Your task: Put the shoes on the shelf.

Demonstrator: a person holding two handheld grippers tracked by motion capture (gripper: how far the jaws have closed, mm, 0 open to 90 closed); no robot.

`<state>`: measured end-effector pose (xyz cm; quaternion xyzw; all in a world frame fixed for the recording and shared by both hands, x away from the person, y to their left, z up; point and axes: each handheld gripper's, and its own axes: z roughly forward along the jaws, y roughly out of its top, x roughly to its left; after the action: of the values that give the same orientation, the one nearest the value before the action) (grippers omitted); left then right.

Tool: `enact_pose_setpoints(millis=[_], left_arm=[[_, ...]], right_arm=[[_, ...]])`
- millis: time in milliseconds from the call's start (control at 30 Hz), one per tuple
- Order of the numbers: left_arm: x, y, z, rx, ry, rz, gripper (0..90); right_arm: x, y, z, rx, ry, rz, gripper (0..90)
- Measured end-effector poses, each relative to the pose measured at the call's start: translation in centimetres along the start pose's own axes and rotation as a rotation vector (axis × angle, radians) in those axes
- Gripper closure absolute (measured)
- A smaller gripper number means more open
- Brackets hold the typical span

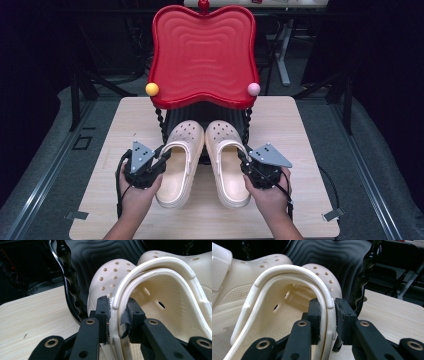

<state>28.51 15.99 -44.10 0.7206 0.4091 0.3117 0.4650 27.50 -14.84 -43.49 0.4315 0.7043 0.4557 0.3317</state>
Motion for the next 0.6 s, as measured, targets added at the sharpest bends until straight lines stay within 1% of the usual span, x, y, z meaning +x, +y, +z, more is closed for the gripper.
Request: enact_pose_setpoints(millis=[167,300,400,500,600], left_arm=[[0.2,0.1,0.2,0.0,0.003,-0.003,75.3],[0.3,0.3,0.4,-0.002,0.003,-0.011,75.3],[0.2,0.5,0.8,-0.004,0.006,-0.003,75.3],[0.3,0.7,1.3,-0.007,0.002,-0.002,75.3],[0.3,0.9,2.0,-0.002,-0.002,-0.002,75.3]], right_arm=[[-0.3,0.3,0.1,-0.01,0.003,0.021,74.9],[-0.3,0.5,0.4,-0.009,0.002,0.018,74.8],[-0.1,0.6,0.7,-0.009,0.002,0.017,74.8],[0.0,0.7,1.1,-0.014,-0.001,0.018,74.8],[0.2,1.0,1.5,-0.011,-0.008,0.007,74.7]])
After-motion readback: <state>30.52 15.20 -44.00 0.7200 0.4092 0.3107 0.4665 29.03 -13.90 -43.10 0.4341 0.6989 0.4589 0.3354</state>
